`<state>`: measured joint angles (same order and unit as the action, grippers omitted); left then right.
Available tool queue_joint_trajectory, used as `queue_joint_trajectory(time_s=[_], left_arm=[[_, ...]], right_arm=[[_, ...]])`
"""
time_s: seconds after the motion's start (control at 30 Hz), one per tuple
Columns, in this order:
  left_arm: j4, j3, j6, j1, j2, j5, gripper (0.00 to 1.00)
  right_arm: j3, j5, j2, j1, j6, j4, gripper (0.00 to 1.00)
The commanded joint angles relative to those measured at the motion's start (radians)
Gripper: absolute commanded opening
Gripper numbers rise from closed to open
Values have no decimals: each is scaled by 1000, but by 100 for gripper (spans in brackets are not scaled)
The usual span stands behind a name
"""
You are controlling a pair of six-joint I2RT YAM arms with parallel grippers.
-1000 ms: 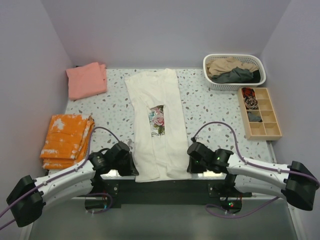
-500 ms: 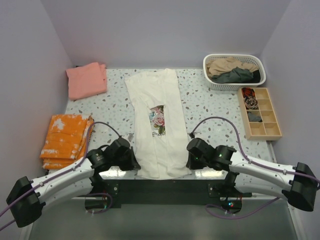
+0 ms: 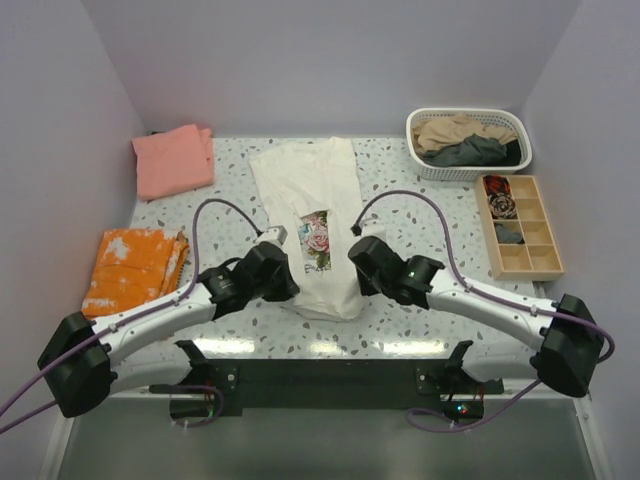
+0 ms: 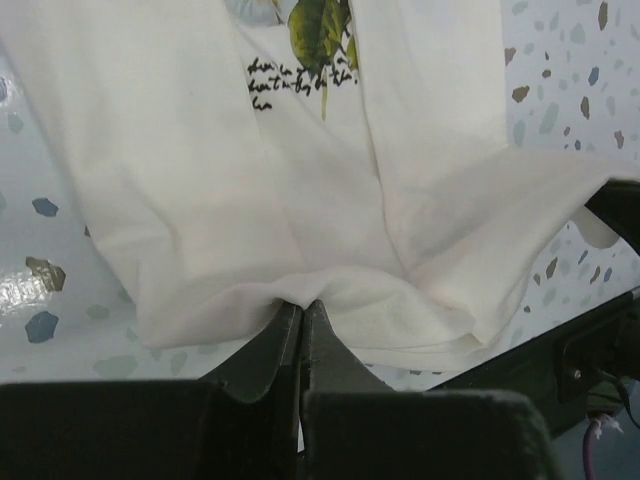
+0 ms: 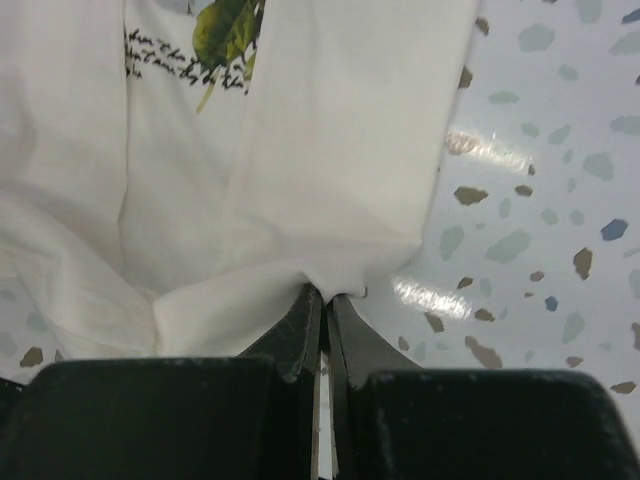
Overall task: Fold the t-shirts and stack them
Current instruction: Fold the tshirt
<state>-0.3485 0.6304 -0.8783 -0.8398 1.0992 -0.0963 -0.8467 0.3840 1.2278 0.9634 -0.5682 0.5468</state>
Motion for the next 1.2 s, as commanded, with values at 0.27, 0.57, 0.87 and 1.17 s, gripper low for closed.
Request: queue_joint_trajectory(time_s=[0.27, 0.57, 0.87, 1.17], left_arm=[[150, 138, 170, 215, 137, -46, 0], [240, 196, 233, 304, 329, -46, 0], [240, 319, 323, 455, 392, -210, 97], [244, 345, 371, 450, 326, 204, 100]], right_arm=[[-287, -62, 289, -239, 269, -174, 4], [-463, -106, 521, -328, 304, -166, 11], [-528, 162, 529, -402, 349, -197, 70], [-433, -382, 400, -381, 291, -108, 69]])
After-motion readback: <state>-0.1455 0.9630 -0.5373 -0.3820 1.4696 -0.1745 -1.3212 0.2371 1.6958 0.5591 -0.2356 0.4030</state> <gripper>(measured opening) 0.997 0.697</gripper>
